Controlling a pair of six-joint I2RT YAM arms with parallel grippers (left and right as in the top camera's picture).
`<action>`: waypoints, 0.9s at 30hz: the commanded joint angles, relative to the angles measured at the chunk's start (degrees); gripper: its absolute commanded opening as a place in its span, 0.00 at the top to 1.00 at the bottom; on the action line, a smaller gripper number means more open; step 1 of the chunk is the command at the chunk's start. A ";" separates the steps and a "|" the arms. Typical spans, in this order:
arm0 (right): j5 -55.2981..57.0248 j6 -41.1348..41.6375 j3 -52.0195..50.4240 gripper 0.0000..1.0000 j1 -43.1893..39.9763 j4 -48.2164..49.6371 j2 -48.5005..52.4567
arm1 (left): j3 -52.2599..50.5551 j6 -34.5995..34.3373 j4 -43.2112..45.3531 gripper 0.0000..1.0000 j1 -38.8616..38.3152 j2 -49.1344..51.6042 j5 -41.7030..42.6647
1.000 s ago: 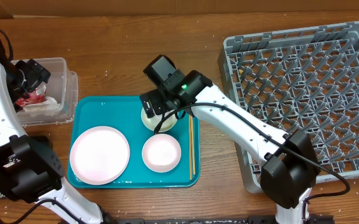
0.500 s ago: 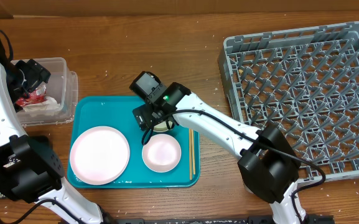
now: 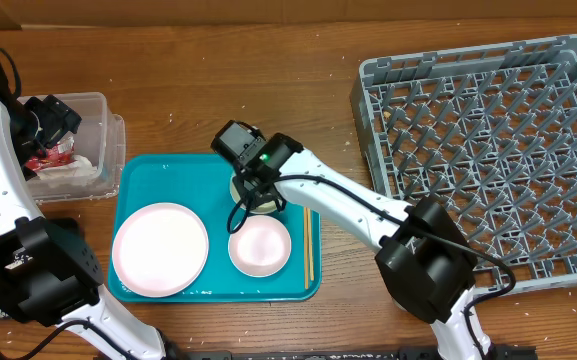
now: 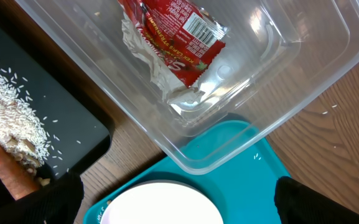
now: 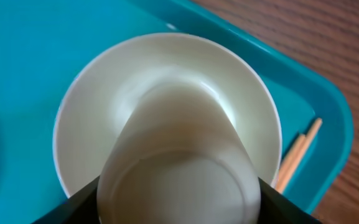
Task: Sort waste into correct bins and load items into the dishwasher
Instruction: 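Grasp the white cup with the right gripper and lift, then place the white cup upside down in the dish rack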
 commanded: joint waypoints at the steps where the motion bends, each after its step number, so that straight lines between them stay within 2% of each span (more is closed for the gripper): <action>1: 0.63 0.04 8.63 0.47 -0.28 -4.33 -0.44 | -0.15 -0.02 0.02 0.00 -0.11 -0.04 -0.33; 6: 0.61 0.66 26.51 0.52 -5.09 -14.19 -1.92 | -0.15 -0.02 0.02 0.00 -0.13 -0.04 -0.33; 12: 0.61 0.72 42.16 0.52 -20.46 -23.56 -2.62 | -0.15 -0.02 0.02 0.00 -0.11 -0.04 -0.33; 14: 0.61 0.68 42.25 0.52 -30.69 -25.94 -2.58 | -0.15 -0.02 0.02 0.00 -0.11 -0.04 -0.33; 19: 0.59 0.70 36.20 0.52 -47.67 -26.77 -2.47 | -0.15 -0.02 0.02 0.00 -0.13 -0.04 -0.33; 25: -1.11 0.42 26.27 0.51 -56.98 -24.79 -2.47 | -0.15 -0.02 0.02 0.00 -0.13 -0.04 -0.33; 26: -1.11 0.42 25.14 0.46 -57.42 -24.76 -2.47 | -0.15 -0.02 0.02 0.00 -0.13 -0.04 -0.33; 27: -1.11 0.44 23.61 0.37 -57.70 -24.79 -2.47 | -0.15 -0.02 0.02 0.00 -0.13 -0.04 -0.33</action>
